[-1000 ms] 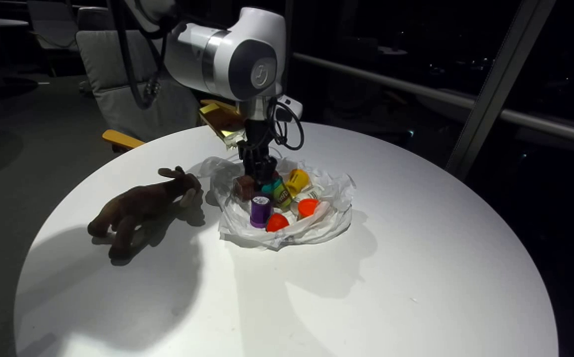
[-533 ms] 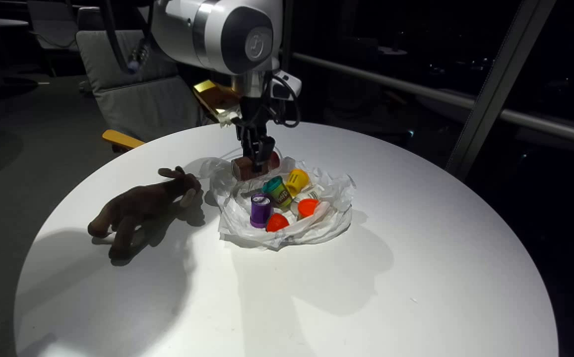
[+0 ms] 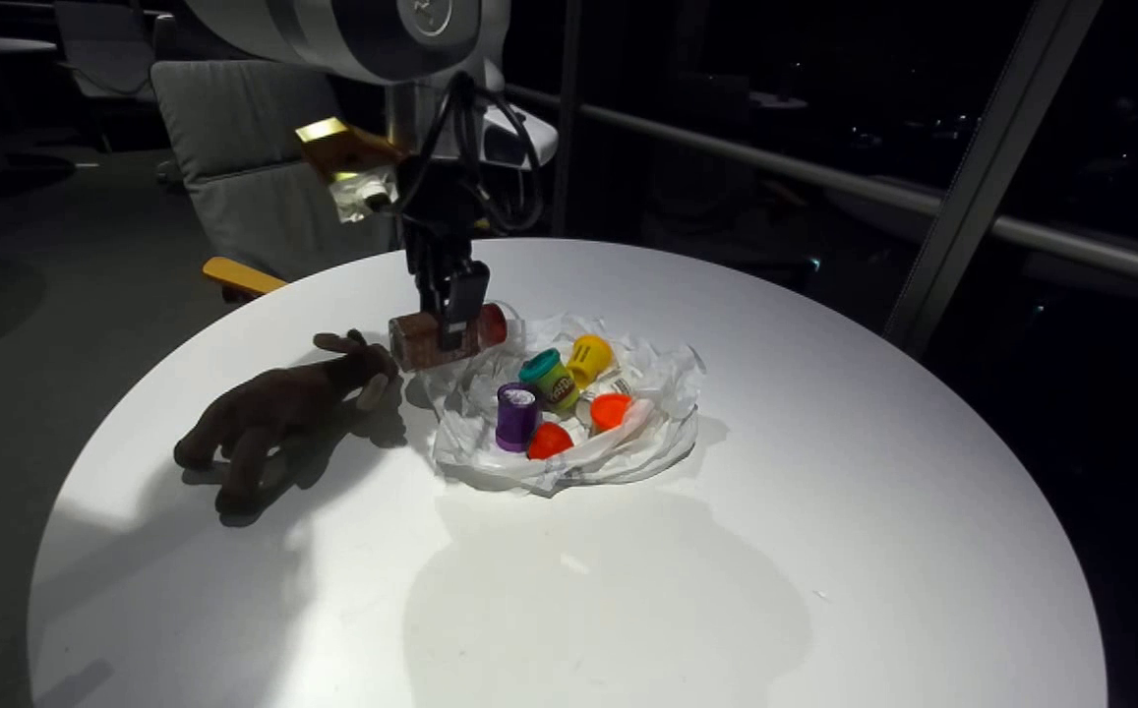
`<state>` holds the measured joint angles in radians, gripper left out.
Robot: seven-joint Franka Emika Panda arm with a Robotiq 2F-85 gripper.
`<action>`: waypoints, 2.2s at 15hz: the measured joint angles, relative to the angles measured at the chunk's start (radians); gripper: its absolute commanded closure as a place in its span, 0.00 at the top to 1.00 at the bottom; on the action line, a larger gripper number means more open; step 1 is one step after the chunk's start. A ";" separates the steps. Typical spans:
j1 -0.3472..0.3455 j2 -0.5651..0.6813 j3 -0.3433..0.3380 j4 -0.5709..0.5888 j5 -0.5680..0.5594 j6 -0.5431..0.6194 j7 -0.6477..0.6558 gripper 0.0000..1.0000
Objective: Remove the things from the plastic bag and put them on the table
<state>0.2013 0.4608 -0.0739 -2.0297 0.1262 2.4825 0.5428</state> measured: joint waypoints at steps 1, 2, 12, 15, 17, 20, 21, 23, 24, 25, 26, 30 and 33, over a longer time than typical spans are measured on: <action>0.000 -0.012 0.004 -0.040 0.000 0.000 -0.001 0.25; 0.000 -0.017 0.010 -0.074 0.000 0.000 -0.002 0.25; 0.013 0.022 0.076 -0.222 0.000 0.002 -0.001 0.25; 0.015 0.035 0.074 -0.221 0.000 0.014 -0.002 0.75; 0.015 0.037 0.072 -0.217 0.000 0.030 -0.002 0.81; 0.013 0.020 0.068 -0.196 0.008 0.069 0.000 1.00; 0.011 0.005 0.064 -0.181 0.014 0.075 0.003 1.00; -0.001 -0.026 0.051 -0.137 0.018 0.076 0.017 1.00; -0.007 -0.035 0.041 -0.110 0.018 0.076 0.030 1.00; -0.013 -0.038 0.028 -0.082 0.016 0.076 0.042 1.00; -0.016 -0.036 0.010 -0.055 0.011 0.076 0.055 1.00; -0.025 0.006 -0.058 0.036 -0.044 0.076 0.113 1.00; -0.025 0.065 -0.089 0.094 -0.090 0.075 0.159 1.00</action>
<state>0.1764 0.5255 -0.1634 -1.9362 0.0359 2.5572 0.7016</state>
